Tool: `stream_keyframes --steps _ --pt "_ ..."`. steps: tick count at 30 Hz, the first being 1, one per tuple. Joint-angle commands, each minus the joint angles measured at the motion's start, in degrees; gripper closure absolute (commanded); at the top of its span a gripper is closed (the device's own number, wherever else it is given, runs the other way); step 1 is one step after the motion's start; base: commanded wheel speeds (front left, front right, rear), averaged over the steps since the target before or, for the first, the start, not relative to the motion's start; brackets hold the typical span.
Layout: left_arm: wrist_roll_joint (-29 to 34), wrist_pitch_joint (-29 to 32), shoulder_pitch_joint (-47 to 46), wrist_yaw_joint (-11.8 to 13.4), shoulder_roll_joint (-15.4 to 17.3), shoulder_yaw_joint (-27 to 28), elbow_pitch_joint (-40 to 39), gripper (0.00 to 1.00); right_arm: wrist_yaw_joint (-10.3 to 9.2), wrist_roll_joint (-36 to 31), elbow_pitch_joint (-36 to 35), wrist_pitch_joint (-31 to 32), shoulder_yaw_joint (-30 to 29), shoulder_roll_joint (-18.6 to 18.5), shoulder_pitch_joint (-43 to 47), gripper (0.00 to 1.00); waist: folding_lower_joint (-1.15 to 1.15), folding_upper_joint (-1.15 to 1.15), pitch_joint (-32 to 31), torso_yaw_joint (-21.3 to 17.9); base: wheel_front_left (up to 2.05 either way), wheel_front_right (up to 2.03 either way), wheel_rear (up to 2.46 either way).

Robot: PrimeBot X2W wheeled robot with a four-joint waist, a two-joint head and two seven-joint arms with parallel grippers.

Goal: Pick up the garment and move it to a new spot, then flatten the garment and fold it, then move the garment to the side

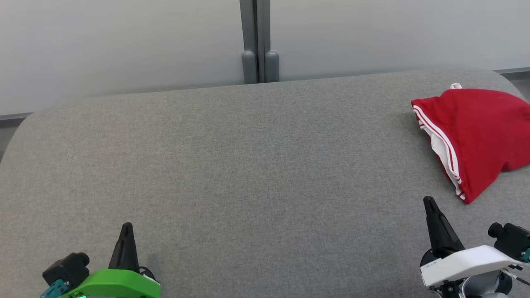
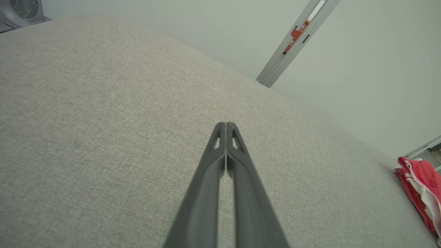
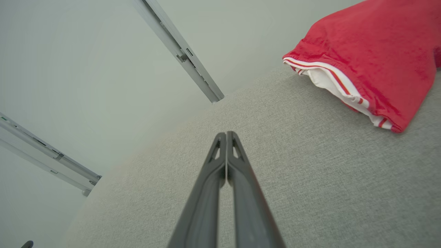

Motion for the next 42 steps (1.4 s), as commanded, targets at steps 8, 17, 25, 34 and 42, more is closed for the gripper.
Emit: stream_keyframes --steps 8,17,25,34,42 --pt "-7.5 1.9 -2.7 -1.2 -0.4 1.9 -0.5 1.00 -0.01 8.2 1.1 0.9 -0.4 -0.5 -2.6 1.00 0.00 0.00 0.0 0.1 0.00 0.00 0.00" --pt "-14.0 3.7 -3.4 -2.2 -0.7 3.2 -0.3 1.00 -0.02 15.1 2.6 1.7 -0.8 -0.5 -3.9 1.00 0.00 0.00 -0.1 0.2 0.00 0.00 0.00" --pt "-19.2 5.1 -4.1 -3.0 -1.0 4.2 -0.1 1.00 -0.03 20.7 3.9 2.5 -1.1 -0.5 -5.0 1.00 0.00 0.00 -0.1 0.4 0.00 0.00 0.00" --pt "-24.6 6.6 -4.7 -3.8 -1.4 5.4 0.1 1.00 -0.03 26.3 5.2 3.3 -1.5 -0.4 -6.1 1.00 0.00 0.00 -0.1 0.5 0.00 0.00 0.00" --pt "-29.1 7.8 -5.2 -4.5 -1.7 6.2 0.3 1.00 -0.03 31.0 6.3 4.0 -1.8 -0.3 -6.9 1.00 0.00 0.00 -0.2 0.6 0.00 0.00 0.00"
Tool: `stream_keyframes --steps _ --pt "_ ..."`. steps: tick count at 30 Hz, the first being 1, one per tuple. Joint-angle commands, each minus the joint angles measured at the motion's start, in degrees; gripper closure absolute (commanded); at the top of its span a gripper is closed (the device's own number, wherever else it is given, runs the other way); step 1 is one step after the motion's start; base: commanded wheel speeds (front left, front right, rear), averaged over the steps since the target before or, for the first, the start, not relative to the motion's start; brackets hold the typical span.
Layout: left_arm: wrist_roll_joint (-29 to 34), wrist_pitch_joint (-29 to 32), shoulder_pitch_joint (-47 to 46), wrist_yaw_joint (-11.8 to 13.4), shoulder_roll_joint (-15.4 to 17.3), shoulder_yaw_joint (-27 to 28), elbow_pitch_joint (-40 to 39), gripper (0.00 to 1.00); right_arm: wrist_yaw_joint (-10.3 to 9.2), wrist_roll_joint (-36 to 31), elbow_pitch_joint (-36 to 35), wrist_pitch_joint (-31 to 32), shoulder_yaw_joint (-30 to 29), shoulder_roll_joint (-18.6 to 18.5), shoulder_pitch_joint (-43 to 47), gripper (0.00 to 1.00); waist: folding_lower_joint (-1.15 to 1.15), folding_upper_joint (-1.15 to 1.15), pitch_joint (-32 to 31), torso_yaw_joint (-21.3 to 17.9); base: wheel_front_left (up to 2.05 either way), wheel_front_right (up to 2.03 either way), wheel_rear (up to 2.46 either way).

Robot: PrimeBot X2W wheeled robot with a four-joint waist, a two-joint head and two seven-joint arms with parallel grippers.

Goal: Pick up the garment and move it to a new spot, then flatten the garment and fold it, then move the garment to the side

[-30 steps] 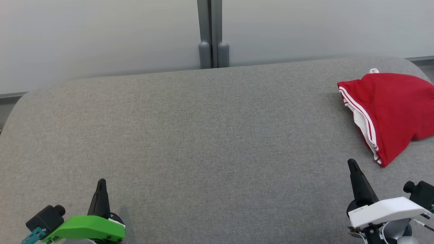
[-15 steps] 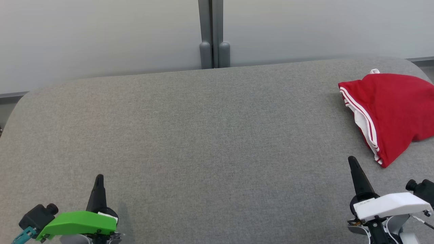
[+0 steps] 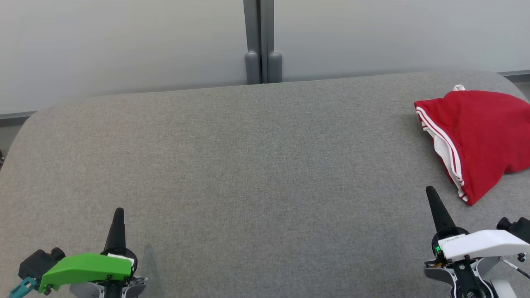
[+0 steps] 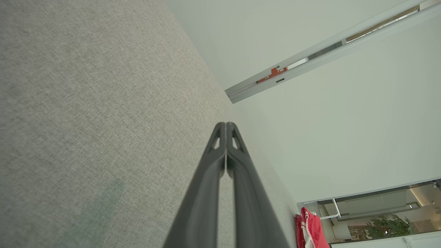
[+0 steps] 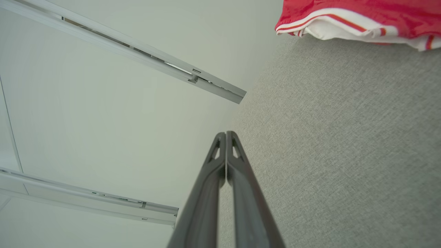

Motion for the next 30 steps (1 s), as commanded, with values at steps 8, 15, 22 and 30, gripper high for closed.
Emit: stream_keyframes --steps 8,15,22,30 --pt "-5.1 1.4 -1.9 -1.1 -0.3 1.3 -0.1 1.00 -0.02 5.4 0.9 0.9 -0.6 -0.1 -1.9 1.00 0.00 0.00 0.0 0.1 0.00 0.00 0.00" --pt "-8.6 2.3 -2.4 -1.6 -0.5 1.9 0.0 1.00 -0.03 9.0 1.8 1.5 -0.9 0.0 -2.7 1.00 0.00 0.00 -0.1 0.2 0.00 0.00 0.00" --pt "-11.9 3.3 -2.7 -2.1 -0.7 2.6 0.2 1.00 -0.02 12.4 2.6 2.1 -1.2 0.2 -3.3 1.00 0.00 0.00 -0.1 0.3 0.00 0.00 0.00" --pt "-15.4 4.2 -3.2 -2.7 -0.8 3.4 0.3 1.00 -0.02 15.9 3.5 2.7 -1.6 0.3 -4.0 1.00 0.00 0.00 -0.1 0.4 0.00 0.00 0.00"
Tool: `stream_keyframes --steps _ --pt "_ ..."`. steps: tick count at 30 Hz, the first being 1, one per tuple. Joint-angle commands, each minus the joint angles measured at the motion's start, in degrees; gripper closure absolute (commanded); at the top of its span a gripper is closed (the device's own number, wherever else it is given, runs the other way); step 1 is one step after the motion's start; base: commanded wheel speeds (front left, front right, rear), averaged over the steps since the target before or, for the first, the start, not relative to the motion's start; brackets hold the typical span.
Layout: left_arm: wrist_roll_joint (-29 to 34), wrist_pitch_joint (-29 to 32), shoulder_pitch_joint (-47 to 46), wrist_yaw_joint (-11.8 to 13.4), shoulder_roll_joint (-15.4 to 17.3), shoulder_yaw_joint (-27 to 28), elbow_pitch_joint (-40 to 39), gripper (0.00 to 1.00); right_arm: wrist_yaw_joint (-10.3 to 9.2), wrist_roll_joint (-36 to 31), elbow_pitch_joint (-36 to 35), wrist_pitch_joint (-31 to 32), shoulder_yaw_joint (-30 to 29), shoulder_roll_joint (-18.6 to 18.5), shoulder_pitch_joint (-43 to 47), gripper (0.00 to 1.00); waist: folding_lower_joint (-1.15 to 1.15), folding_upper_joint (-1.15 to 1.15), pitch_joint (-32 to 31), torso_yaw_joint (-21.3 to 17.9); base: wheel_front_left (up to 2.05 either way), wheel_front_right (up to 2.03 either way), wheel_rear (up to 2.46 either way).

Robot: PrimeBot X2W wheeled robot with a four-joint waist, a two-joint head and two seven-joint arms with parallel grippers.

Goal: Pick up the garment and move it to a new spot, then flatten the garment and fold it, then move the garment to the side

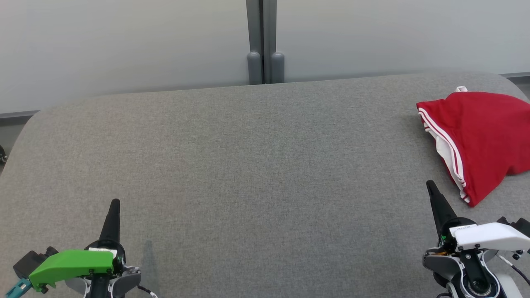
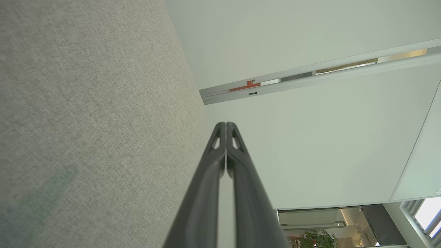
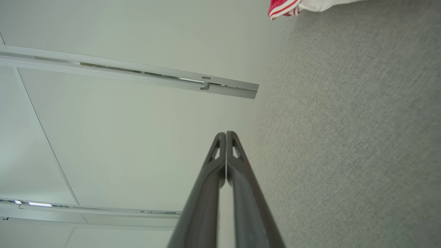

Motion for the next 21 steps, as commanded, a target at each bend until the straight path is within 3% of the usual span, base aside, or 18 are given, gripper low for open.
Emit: stream_keyframes --steps 1,21 --pt "-1.1 0.4 -1.4 -0.5 0.1 0.5 0.0 1.00 0.01 1.3 0.1 0.4 -0.3 -0.1 -1.1 1.00 0.00 0.00 0.0 0.0 0.00 0.00 0.00" --pt "-8.9 2.5 -2.2 -1.7 -0.4 2.1 0.3 1.00 0.00 9.2 2.1 1.8 -1.1 0.3 -2.7 1.00 0.00 0.00 -0.1 0.3 0.00 0.00 0.00"
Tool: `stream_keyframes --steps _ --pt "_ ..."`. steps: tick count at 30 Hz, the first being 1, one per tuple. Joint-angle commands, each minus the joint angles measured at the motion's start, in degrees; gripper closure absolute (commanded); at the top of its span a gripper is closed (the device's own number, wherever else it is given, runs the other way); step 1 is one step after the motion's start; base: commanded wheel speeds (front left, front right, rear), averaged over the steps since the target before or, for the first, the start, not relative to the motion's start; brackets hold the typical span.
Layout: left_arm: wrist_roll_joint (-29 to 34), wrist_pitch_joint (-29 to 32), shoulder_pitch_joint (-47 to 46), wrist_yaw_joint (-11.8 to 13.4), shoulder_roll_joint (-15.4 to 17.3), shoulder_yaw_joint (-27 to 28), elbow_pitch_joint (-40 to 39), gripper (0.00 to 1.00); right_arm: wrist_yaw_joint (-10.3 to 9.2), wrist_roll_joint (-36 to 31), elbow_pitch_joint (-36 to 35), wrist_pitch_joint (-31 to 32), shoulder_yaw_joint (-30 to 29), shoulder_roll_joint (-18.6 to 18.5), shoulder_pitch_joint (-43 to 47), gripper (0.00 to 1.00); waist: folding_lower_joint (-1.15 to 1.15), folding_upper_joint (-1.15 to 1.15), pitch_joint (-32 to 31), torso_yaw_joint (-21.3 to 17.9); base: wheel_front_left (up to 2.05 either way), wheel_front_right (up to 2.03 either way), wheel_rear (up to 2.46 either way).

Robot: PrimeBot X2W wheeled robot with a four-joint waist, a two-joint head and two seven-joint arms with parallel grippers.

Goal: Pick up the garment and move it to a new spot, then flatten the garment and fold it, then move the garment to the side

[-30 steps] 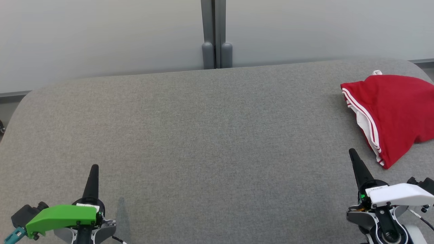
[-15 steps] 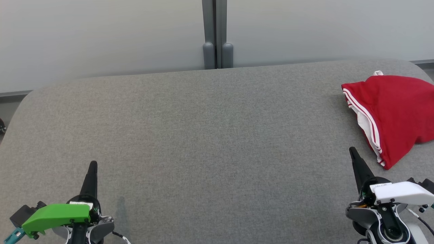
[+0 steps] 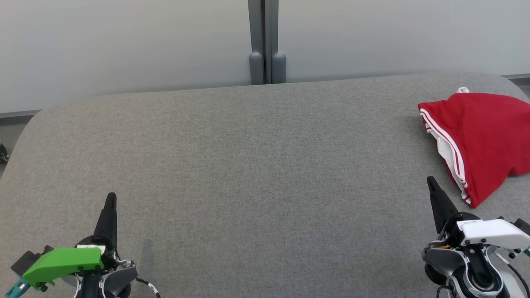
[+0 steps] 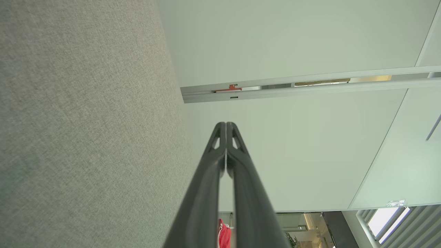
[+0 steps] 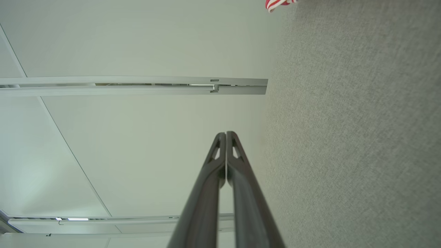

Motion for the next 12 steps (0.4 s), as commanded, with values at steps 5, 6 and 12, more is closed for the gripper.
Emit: stream_keyframes --steps 5,6,12 --pt "-2.6 0.6 -1.3 -0.6 -0.1 0.7 0.1 1.00 0.00 2.6 0.6 0.6 -0.4 0.1 -1.3 1.00 0.00 0.00 0.0 0.1 0.00 0.00 0.00" --pt "-3.0 0.8 -1.3 -0.7 -0.1 0.8 0.1 1.00 0.00 3.0 0.7 0.7 -0.4 0.2 -1.4 1.00 0.00 0.00 0.0 0.1 0.00 0.00 0.00" --pt "-2.9 0.8 -1.2 -0.7 -0.1 0.8 0.1 1.00 0.00 2.8 0.7 0.9 -0.5 0.2 -1.2 1.00 0.00 0.00 0.0 0.1 0.00 0.00 0.00"
